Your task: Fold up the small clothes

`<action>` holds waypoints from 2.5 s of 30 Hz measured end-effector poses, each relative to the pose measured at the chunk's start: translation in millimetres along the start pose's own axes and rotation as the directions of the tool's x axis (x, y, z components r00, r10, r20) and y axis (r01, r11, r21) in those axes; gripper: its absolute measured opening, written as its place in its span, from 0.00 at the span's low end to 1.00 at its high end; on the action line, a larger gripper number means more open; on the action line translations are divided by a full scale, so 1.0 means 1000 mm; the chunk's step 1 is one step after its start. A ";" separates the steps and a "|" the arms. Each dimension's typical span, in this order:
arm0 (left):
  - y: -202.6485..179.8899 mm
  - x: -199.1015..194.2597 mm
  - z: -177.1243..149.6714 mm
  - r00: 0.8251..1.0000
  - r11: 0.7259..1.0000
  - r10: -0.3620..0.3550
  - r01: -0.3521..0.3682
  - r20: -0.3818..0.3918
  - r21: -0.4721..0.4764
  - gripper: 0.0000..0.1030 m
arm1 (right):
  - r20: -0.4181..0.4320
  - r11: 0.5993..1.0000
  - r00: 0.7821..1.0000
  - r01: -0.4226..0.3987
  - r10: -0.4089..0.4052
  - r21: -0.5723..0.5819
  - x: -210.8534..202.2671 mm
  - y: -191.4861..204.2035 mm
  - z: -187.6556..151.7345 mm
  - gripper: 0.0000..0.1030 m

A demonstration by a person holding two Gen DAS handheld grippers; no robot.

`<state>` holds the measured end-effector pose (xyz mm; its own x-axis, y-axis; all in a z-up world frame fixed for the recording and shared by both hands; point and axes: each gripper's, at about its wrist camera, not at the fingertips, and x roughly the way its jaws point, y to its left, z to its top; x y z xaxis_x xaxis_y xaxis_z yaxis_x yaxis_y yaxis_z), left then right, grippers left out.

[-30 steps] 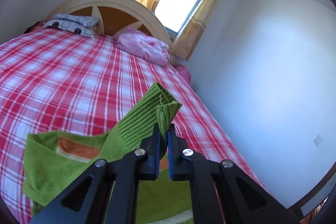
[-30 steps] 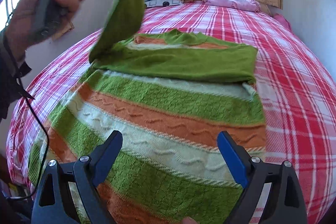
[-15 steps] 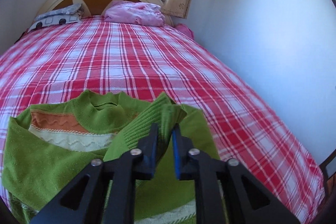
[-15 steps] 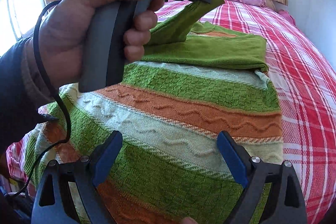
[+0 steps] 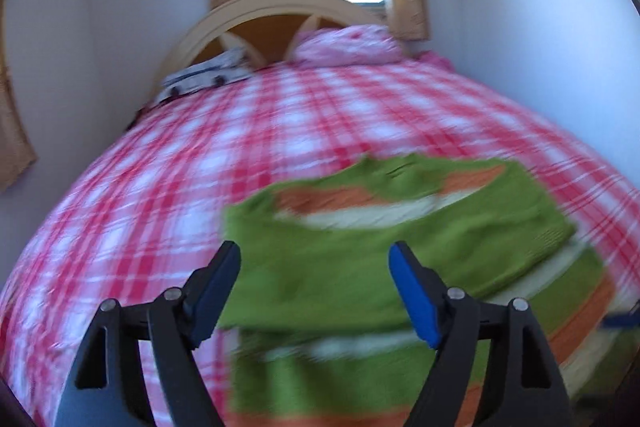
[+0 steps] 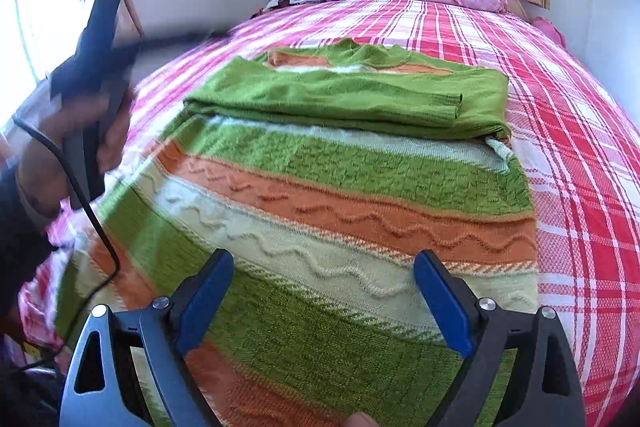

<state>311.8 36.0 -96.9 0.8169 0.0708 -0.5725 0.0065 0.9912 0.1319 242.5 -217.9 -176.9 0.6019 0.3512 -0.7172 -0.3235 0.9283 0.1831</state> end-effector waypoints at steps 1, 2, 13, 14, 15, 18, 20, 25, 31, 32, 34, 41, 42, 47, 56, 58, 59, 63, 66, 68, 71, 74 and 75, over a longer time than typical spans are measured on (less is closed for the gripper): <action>0.016 0.002 -0.008 0.999 0.999 0.029 -0.029 -0.025 -0.019 0.77 | 0.001 1.000 1.000 -0.009 0.009 0.006 -0.002 -0.002 0.004 0.90; 0.025 0.005 -0.014 0.998 0.998 0.043 -0.045 -0.045 -0.033 0.77 | 0.005 1.000 1.000 -0.016 0.016 0.014 -0.005 -0.004 0.009 0.90; 0.040 0.041 -0.034 0.982 0.994 -0.010 -0.011 -0.188 -0.110 0.83 | 0.095 0.964 0.995 -0.007 -0.019 0.265 -0.003 -0.071 0.091 0.67; 0.039 0.040 -0.036 0.983 0.995 -0.004 -0.015 -0.183 -0.101 0.84 | 0.093 0.959 0.995 -0.010 -0.017 0.282 0.001 -0.075 0.095 0.66; 0.040 0.041 -0.038 0.984 0.996 -0.001 -0.016 -0.179 -0.089 0.88 | 0.088 0.955 0.996 -0.006 -0.021 0.297 0.005 -0.079 0.099 0.62; 0.049 0.052 -0.047 0.974 0.994 0.026 -0.051 -0.227 -0.102 0.91 | 0.057 0.947 0.997 0.023 -0.044 0.321 0.020 -0.090 0.103 0.50; 0.060 0.058 -0.049 0.965 0.986 0.018 -0.061 -0.260 -0.155 0.91 | 0.029 0.943 0.997 0.053 -0.066 0.329 0.033 -0.096 0.106 0.50; 0.074 0.062 -0.057 0.956 0.967 0.003 -0.078 -0.292 -0.244 0.99 | -0.059 0.932 0.996 0.078 -0.060 0.353 0.073 -0.101 0.107 0.50; 0.072 0.061 -0.060 0.956 0.966 0.007 -0.082 -0.294 -0.243 1.00 | -0.042 0.939 0.999 0.040 -0.028 0.343 0.077 -0.093 0.106 0.06; 0.073 0.062 -0.060 0.955 0.965 0.003 -0.080 -0.295 -0.249 1.00 | -0.021 0.944 0.999 0.051 -0.047 0.327 0.070 -0.092 0.109 0.06; 0.075 0.063 -0.060 0.955 0.963 -0.004 -0.077 -0.297 -0.259 1.00 | 0.031 0.949 0.996 0.069 -0.083 0.308 0.052 -0.090 0.116 0.06; 0.076 0.058 -0.060 0.958 0.960 -0.009 -0.072 -0.286 -0.271 1.00 | -0.046 0.954 0.979 0.203 -0.198 0.220 0.063 -0.098 0.107 0.06; 0.078 0.055 -0.060 0.961 0.957 -0.010 -0.071 -0.278 -0.280 1.00 | -0.079 0.957 0.976 0.216 -0.204 0.193 0.069 -0.097 0.103 0.07; 0.090 0.008 -0.054 0.989 0.939 0.062 -0.104 -0.138 -0.328 1.00 | -0.006 0.942 0.954 0.297 -0.300 0.157 0.042 -0.089 0.096 0.44; 0.054 0.058 -0.026 0.973 0.973 0.068 -0.114 -0.222 -0.200 1.00 | -0.080 0.987 0.994 0.085 -0.075 0.135 0.095 -0.059 0.132 0.49; 0.047 0.074 -0.039 0.952 0.979 0.082 -0.132 -0.296 -0.154 1.00 | -0.084 0.982 0.992 0.111 -0.099 0.151 0.103 -0.071 0.121 0.49; 0.047 0.074 -0.040 0.950 0.980 0.072 -0.124 -0.305 -0.153 1.00 | -0.068 0.985 0.993 0.106 -0.098 0.132 0.099 -0.073 0.117 0.49; 0.054 0.077 -0.044 0.944 0.980 0.014 -0.080 -0.331 -0.185 1.00 | -0.086 0.980 0.979 0.190 -0.185 0.052 0.087 -0.066 0.110 0.49; 0.055 0.073 -0.044 0.947 0.976 0.011 -0.079 -0.320 -0.203 1.00 | -0.082 0.972 0.970 0.233 -0.231 0.022 0.082 -0.068 0.106 0.49; 0.051 0.067 -0.045 0.952 0.978 0.034 -0.094 -0.305 -0.185 1.00 | -0.078 0.972 0.970 0.232 -0.228 0.044 0.077 -0.072 0.101 0.49; 0.045 0.064 -0.046 0.954 0.983 0.067 -0.113 -0.291 -0.146 1.00 | -0.060 0.968 0.968 0.247 -0.244 0.041 0.075 -0.071 0.093 0.49; 0.044 0.064 -0.045 0.954 0.984 0.078 -0.120 -0.288 -0.132 1.00 | -0.045 0.970 0.970 0.240 -0.238 0.046 0.076 -0.073 0.090 0.49; 0.045 0.064 -0.044 0.955 0.984 0.077 -0.119 -0.286 -0.132 1.00 | -0.048 0.971 0.972 0.232 -0.229 0.058 0.075 -0.074 0.090 0.49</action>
<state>338.5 89.9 -163.3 0.6154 0.1757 -0.7684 -0.1671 0.9818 0.0906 377.4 -249.6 -183.6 0.6243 0.1230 -0.7715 -0.1323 0.9899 0.0507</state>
